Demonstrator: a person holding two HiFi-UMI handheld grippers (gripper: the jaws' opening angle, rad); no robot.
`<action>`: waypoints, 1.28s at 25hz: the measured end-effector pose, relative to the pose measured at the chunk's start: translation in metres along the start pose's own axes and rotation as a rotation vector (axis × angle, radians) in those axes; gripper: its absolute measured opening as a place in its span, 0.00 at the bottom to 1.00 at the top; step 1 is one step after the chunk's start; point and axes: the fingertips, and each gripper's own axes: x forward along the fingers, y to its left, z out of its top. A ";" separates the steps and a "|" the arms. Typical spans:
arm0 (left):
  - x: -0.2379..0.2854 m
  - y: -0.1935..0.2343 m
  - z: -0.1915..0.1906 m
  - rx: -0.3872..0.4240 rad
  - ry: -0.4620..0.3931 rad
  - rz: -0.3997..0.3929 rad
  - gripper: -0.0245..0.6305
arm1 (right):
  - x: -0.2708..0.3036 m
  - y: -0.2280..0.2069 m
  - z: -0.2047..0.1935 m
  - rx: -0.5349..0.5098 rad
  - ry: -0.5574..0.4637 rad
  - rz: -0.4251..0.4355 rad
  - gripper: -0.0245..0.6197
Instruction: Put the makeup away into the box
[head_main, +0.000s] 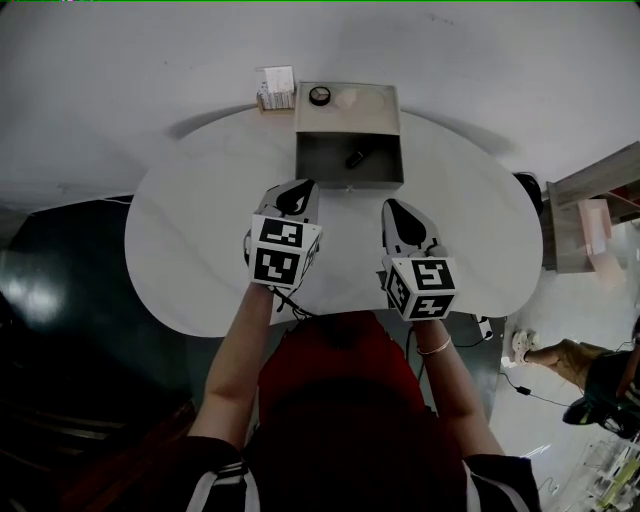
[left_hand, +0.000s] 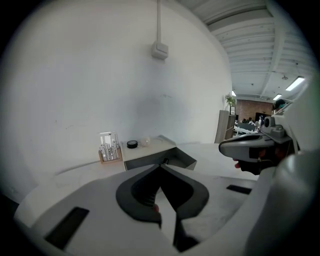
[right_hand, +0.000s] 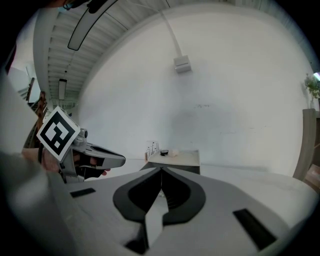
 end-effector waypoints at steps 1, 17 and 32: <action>-0.004 0.001 0.000 -0.014 -0.010 0.004 0.07 | -0.001 0.002 0.000 0.000 -0.001 0.002 0.06; -0.056 0.008 -0.003 -0.060 -0.137 0.042 0.07 | -0.012 0.035 0.005 0.014 -0.013 0.026 0.06; -0.081 0.007 -0.016 -0.090 -0.165 0.053 0.07 | -0.027 0.049 0.004 -0.010 -0.036 0.002 0.06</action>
